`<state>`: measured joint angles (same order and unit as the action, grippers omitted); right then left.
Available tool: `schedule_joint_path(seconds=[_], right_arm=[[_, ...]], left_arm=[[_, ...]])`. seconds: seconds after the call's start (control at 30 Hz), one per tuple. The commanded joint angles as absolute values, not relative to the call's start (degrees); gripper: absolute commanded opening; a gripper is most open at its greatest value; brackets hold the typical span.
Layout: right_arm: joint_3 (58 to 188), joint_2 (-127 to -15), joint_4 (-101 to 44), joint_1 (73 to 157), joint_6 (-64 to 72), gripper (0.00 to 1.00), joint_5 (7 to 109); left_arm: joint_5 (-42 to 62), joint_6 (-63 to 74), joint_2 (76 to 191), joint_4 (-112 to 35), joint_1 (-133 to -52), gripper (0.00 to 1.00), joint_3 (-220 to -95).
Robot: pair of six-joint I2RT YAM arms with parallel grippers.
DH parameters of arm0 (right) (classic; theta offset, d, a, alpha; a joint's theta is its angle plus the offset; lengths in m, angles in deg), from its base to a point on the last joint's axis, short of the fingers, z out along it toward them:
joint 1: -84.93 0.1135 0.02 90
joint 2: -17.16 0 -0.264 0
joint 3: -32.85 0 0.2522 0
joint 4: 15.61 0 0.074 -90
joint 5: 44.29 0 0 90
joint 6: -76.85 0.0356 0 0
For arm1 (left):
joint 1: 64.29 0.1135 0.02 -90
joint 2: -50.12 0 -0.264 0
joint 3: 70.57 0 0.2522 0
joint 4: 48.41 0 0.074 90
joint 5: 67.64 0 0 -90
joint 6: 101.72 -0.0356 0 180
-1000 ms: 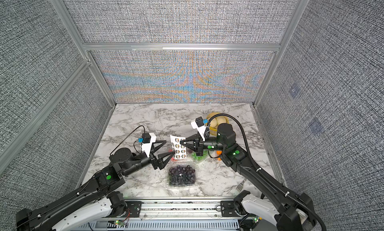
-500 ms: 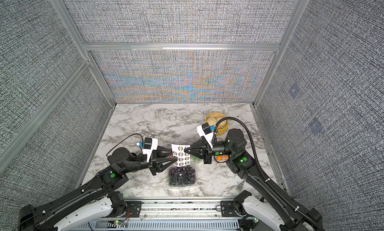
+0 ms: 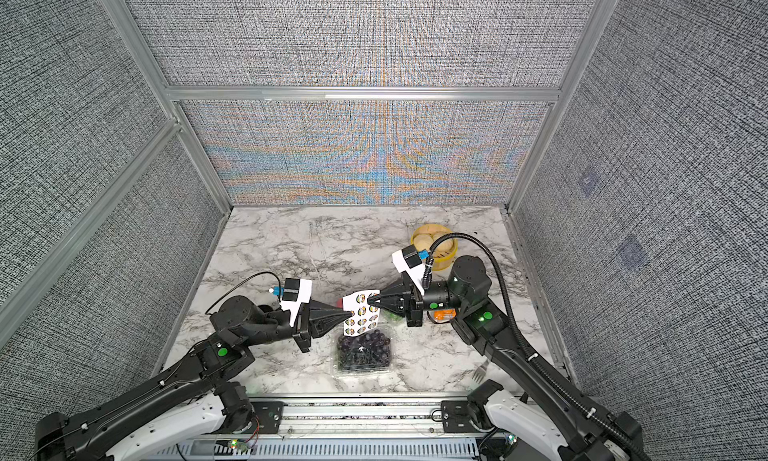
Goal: Label fruit boxes
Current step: Pick up the label sticker from the center of the board.
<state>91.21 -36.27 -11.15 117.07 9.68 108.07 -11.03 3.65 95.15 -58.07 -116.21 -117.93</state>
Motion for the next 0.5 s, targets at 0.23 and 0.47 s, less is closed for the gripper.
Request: schedule_joint_path(seconds=[0.23,0.47], right_arm=[[89.66,-36.35,-5.63,117.16,12.19,0.28,109.08],[85.52,-39.52,9.25,119.2,20.15,0.5,110.26]], left_arm=[[-11.0,3.92,95.12,-58.27,-116.08,0.0,-118.43],[-11.57,4.97,96.11,-59.72,-116.13,0.0,-118.56]])
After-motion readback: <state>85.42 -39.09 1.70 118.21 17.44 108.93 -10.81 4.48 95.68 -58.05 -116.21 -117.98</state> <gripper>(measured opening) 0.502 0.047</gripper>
